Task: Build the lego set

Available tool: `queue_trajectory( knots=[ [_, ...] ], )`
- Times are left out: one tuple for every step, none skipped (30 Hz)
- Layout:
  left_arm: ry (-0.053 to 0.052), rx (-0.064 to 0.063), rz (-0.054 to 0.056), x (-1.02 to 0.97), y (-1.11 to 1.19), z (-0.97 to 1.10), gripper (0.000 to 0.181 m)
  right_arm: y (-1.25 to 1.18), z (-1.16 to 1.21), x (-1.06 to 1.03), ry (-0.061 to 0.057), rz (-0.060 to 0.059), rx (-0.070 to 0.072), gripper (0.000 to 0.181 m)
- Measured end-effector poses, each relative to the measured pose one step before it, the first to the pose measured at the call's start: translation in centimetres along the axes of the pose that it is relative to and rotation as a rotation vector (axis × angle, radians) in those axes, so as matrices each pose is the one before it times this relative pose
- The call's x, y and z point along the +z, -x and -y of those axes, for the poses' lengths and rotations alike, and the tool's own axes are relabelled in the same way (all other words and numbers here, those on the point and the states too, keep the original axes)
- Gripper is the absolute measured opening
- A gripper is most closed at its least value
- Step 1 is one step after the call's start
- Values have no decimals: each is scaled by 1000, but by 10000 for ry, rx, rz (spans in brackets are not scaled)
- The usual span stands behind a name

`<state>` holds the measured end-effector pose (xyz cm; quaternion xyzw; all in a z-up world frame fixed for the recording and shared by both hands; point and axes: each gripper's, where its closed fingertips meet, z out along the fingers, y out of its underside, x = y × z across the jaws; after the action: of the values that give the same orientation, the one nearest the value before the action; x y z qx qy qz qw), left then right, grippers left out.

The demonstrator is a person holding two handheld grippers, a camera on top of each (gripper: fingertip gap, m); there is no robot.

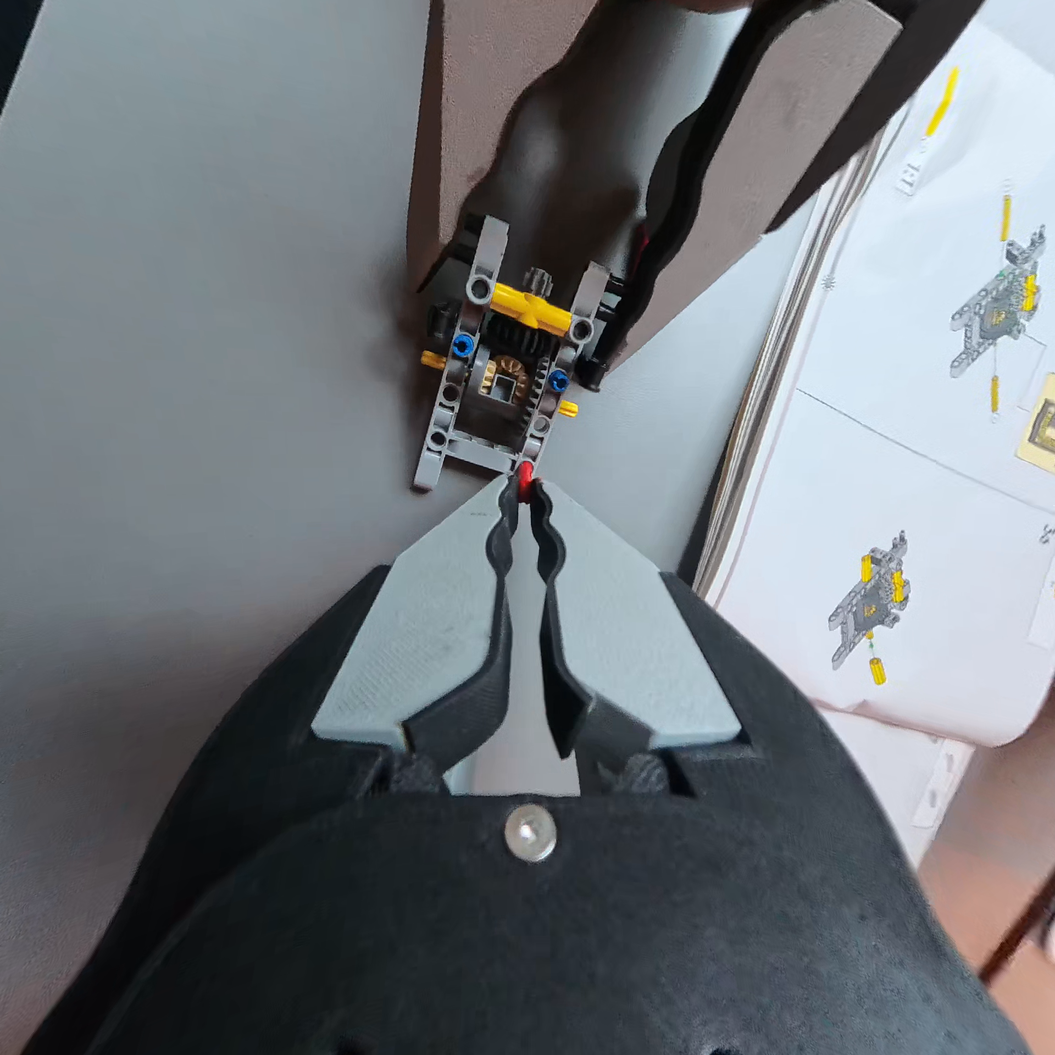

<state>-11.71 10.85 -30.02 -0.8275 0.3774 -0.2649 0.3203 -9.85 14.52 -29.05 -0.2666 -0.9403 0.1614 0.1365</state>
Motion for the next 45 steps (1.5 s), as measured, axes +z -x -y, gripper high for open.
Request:
queue_trajectory(
  knots=[
    [-4,1,8,20,16,8,61,21,35,132,207,-90,-526,1],
    [34,48,23,48,-19,-19,61,6,55,247,265,-100,-498,2],
    [21,45,14,-7,-35,-18,61,-12,39,102,240,31,-282,2],
    [-27,-26,-3,-22,19,-2,61,-18,-14,13,111,151,30,2],
    [-19,-82,-31,-45,24,6,61,-20,9,9,-58,131,195,2],
    [-11,-24,-12,-17,6,-10,61,7,11,11,-149,80,225,2],
    [19,48,43,14,-1,-14,61,12,17,8,-135,73,300,2],
    [26,53,42,2,-2,-16,61,11,30,16,-87,151,552,2],
    [13,-30,-7,-39,12,-6,61,-3,68,17,-82,225,839,2],
    [-13,-84,-32,-56,27,-6,61,0,84,2,-144,193,840,2],
    [-11,-52,-27,-13,2,-10,61,8,89,-21,-243,69,547,2],
    [12,49,42,9,3,-26,61,13,79,-62,-329,-69,253,2],
    [39,91,81,30,2,-35,61,-27,89,-143,-393,-161,94,2],
    [36,47,64,24,18,-17,61,-169,93,-228,-409,-241,101,2],
    [15,20,22,13,-16,0,61,-183,43,-281,-325,-180,173,10],
    [3,-5,3,-2,1,-4,62,54,38,-272,-216,21,174,9],
    [-4,3,-9,-1,3,5,61,125,99,-196,-153,51,104,8],
    [-16,-14,-12,5,9,12,61,103,34,-84,-36,2,-19,6],
    [-1,-3,0,4,6,7,61,83,-41,0,92,-49,-119,2],
    [7,13,9,5,-6,6,61,-25,-72,55,140,-118,-156,1],
    [5,28,20,20,-5,2,61,-36,-34,48,126,-95,-135,0],
    [17,26,17,1,8,-19,61,-9,-11,13,90,-24,-78,0],
    [-10,13,2,0,-4,4,61,5,-24,-1,82,23,-17,0],
    [-17,-7,-13,9,-3,12,61,10,-35,4,74,44,-1,0],
    [-12,-3,-15,5,-2,5,61,2,-32,13,81,25,-65,0],
    [-8,-20,-17,-1,-11,12,61,3,-44,21,96,-12,-144,0],
    [-13,-33,-25,-14,-13,22,61,-24,-54,46,117,-33,-173,0],
    [-18,-58,-38,-33,-2,33,61,-25,-16,41,113,-37,-152,0],
    [-5,-34,-29,-30,-7,-22,61,-53,22,31,73,-30,-90,0],
    [10,2,-1,-37,16,-37,61,-40,53,56,12,6,-1,0],
    [7,8,2,-52,20,-36,62,-30,33,44,-36,51,66,0],
    [-3,-14,-8,-25,3,-14,61,-14,15,22,-46,69,75,0],
    [6,17,6,-4,-1,-14,61,-9,4,9,-23,43,21,0],
    [3,15,6,8,-1,0,61,-11,-11,4,32,1,-58,0],
    [-5,2,-6,-3,0,3,61,-18,-14,11,72,-19,-80,0],
    [-10,-20,-18,0,-5,3,61,-10,-15,20,84,25,-7,0],
    [-7,-5,-9,2,-3,10,61,-13,-28,7,77,67,9,0],
    [1,13,4,3,1,-2,61,-4,-10,20,72,56,-58,0],
    [-1,6,0,14,0,-2,61,4,-9,3,91,41,-103,0],
    [-4,-10,-5,-1,0,5,61,-8,-18,20,114,43,-93,0],
    [-1,-1,-5,-6,-2,-3,61,-11,3,22,117,66,-38,0],
    [-7,-1,-11,-2,-10,5,61,-30,22,32,102,76,-24,0],
    [-4,-15,-22,-14,-16,-3,61,-43,27,35,71,72,-35,0],
    [-2,2,-19,-6,-19,-2,61,-27,37,40,58,93,-23,0],
    [0,21,-23,27,-54,1,61,-56,41,40,60,80,-27,0]
  ],
)
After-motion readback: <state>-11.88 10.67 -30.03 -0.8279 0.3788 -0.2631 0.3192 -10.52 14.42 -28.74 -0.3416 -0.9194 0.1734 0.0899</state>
